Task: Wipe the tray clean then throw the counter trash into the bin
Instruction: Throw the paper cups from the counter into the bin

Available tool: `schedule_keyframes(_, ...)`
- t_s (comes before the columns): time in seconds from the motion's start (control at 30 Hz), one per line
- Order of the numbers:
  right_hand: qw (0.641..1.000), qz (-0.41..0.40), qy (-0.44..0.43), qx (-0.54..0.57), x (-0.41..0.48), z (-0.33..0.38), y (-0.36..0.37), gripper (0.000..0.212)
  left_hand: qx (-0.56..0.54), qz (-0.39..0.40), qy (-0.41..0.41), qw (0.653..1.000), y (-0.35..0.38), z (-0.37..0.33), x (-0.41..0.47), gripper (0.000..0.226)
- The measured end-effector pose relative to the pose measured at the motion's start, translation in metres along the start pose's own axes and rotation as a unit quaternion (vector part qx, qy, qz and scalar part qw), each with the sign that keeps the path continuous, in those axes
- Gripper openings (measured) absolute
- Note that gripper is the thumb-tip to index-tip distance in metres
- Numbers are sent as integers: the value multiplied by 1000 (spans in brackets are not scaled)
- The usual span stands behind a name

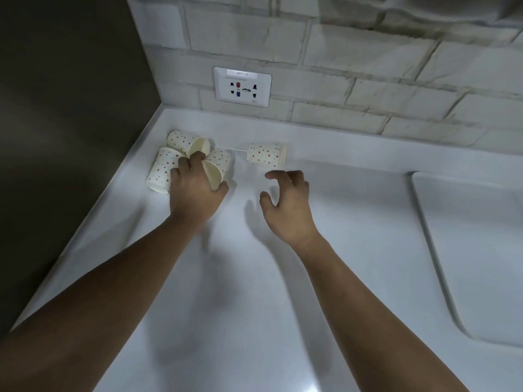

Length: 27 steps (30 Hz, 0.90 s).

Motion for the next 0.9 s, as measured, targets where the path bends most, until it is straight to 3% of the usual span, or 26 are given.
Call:
schedule_keyframes(0.13, 999, -28, 15, -30, 38, -1, 3, 56, -119, -54, -9, 991, -15, -7, -3, 75)
schedule_keyframes(0.27, 993, -33, 4, -117, 77, 1, 11, 73, -157, -56, -27, 986, -29, -9, -7, 74)
schedule_keyframes(0.4, 960, -18, -73, -270, 107, -1, 22, 75, -187, -51, -49, 980, -41, -12, -10, 73)
schedule_keyframes(0.53, 930, 0, -118, -347, 120, -1, 29, 69, -201, -27, -70, 977, -48, -10, -11, 73)
schedule_keyframes(0.67, 930, 12, -115, -348, 121, 0, 37, 63, -221, -23, -75, 972, -53, -6, -10, 71)
schedule_keyframes(0.9, 950, 9, -64, -305, 105, 3, 27, 78, -318, -43, -111, 941, -70, -2, -18, 71)
Point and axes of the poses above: each hand's wrist, its own x-axis towards the middle knuckle, its own y-axis out of the palm, z = x × y, the point moved 2 cm from there along x, towards the middle knuckle, and after that the axes turned 12 degrees about y, right-handed, at the moved point
